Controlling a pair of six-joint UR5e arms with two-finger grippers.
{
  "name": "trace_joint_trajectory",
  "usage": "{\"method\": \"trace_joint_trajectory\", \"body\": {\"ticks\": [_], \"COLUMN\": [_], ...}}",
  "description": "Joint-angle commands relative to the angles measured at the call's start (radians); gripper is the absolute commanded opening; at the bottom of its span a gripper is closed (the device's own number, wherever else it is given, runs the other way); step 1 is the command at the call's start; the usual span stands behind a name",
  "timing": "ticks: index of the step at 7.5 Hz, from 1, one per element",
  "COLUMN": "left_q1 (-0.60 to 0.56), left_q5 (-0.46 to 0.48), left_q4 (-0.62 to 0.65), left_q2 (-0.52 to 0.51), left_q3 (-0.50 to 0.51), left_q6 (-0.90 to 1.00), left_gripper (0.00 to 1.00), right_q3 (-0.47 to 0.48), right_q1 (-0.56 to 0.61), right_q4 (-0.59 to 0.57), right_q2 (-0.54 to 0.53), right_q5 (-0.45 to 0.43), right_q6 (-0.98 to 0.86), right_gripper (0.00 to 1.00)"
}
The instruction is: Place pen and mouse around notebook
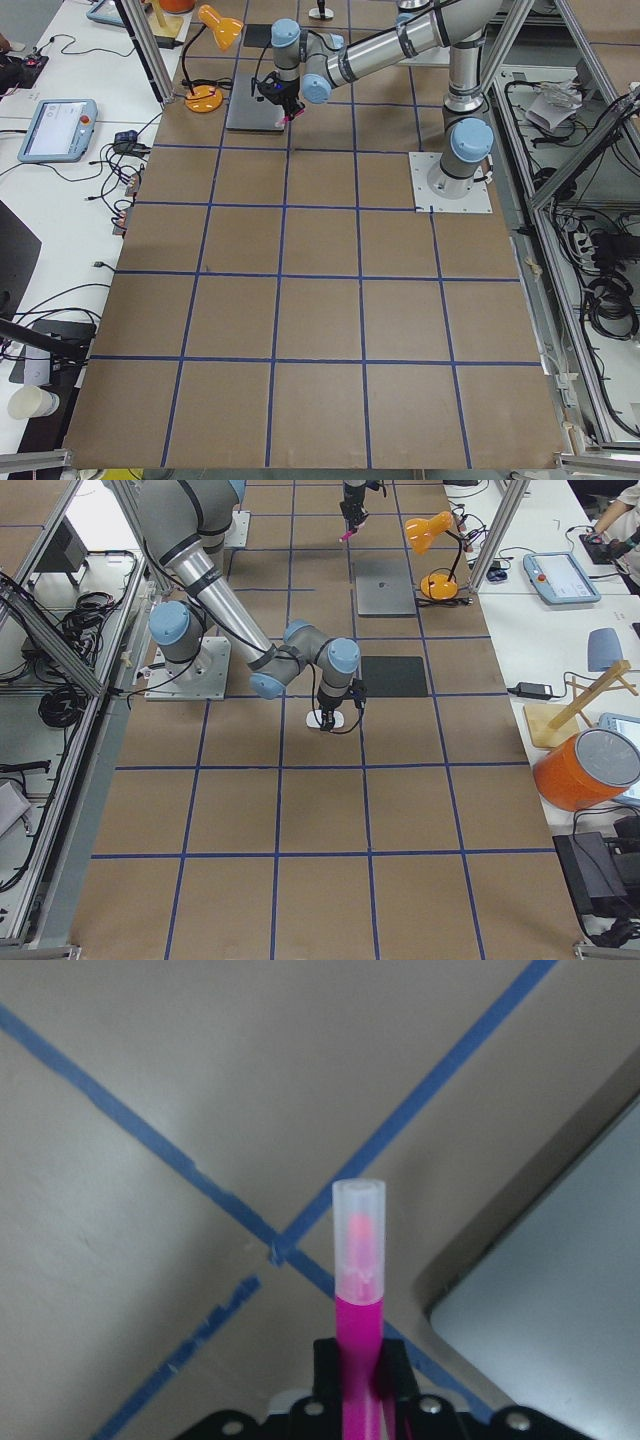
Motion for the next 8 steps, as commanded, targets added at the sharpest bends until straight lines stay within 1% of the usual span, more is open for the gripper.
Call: {"method": "trace_joint_trajectory", "body": {"ticks": [1, 2, 3, 4, 5, 6, 7, 8], "left_q1": [-0.098, -0.135, -0.163, -0.184, -0.195, -0.204, -0.218, -0.221], "left_q5": [-0.034, -0.04, -0.044, -0.066, -0.086, -0.087, -0.087, -0.085], "left_q4": [0.012, 0.017, 0.023, 0.044, 0.103, 0.136, 0.153, 0.155], "left_q2": [-0.024, -0.03, -0.04, -0.058, -0.075, -0.098, -0.113, -0.13], "left_q3": [-0.003, -0.002, 0.001, 0.006, 0.009, 0.009, 0.009, 0.007], "left_q6": [-0.276, -0.362, -0.436, -0.532, -0.587, -0.602, -0.653, -0.664], "left_gripper": [0.0, 0.0, 0.0, 0.0, 0.0, 0.0, 0.0, 0.0], "right_q3": [-0.016, -0.075, -0.158, -0.239, -0.285, -0.33, -0.367, -0.388], "right_q1": [0.002, 0.017, 0.062, 0.139, 0.227, 0.304, 0.336, 0.356], "right_q4": [0.003, 0.02, 0.068, 0.148, 0.155, 0.15, 0.146, 0.144], "right_q2": [-0.017, -0.019, -0.019, -0.002, 0.014, 0.067, 0.139, 0.173], "right_q5": [0.001, 0.003, 0.01, 0.015, 0.044, 0.078, 0.076, 0.078], "right_q6": [0.009, 0.012, 0.016, 0.091, 0.181, 0.253, 0.31, 0.346], "right_gripper": [0.07, 0.0, 0.0, 0.0, 0.01, 0.01, 0.01, 0.01]}}
